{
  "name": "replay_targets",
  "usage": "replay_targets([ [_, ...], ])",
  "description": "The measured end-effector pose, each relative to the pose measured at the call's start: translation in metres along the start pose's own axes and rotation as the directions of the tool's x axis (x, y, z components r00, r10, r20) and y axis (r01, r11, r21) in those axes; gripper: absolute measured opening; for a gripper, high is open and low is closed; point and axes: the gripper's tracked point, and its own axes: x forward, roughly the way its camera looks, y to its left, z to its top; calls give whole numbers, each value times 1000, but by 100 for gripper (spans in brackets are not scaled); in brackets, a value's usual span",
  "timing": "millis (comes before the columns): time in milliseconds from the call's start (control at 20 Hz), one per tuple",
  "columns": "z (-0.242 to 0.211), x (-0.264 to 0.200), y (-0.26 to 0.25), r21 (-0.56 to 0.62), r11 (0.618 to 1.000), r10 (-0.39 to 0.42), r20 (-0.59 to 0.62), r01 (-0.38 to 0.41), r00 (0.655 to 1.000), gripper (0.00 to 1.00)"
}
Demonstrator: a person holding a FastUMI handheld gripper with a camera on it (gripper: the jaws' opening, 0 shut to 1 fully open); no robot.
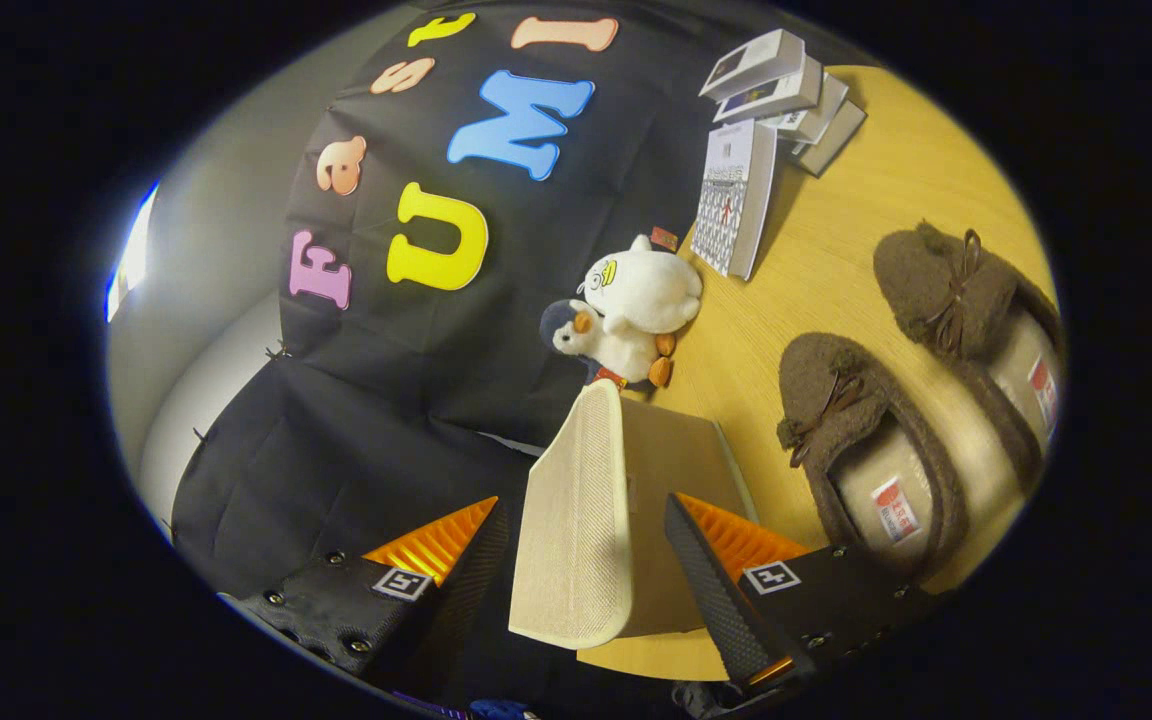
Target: Open the storage box then place both shoes into the box .Put the left shoe in first, then the right shoe, with the right side of both shoes facing outward in a uniform manner.
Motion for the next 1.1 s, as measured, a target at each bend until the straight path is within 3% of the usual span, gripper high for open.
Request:
replay_targets([
  [400,-32,20,-10,115,993,7,-85,3,996,95],
  [450,-37,22,-11,117,993,3,-99,8,995,84],
  [600,-46,21,-13,100,994,-18,-129,32,992,83],
  [700,-42,23,-11,104,994,-17,-120,29,993,46],
  [850,-41,23,-7,74,997,-9,-135,19,991,39],
  [900,-37,46,-8,80,997,-13,-91,21,996,39],
  [950,-30,21,0,79,997,0,-89,7,996,6],
  [1100,-32,14,8,12,1000,-22,-104,23,994,3],
])
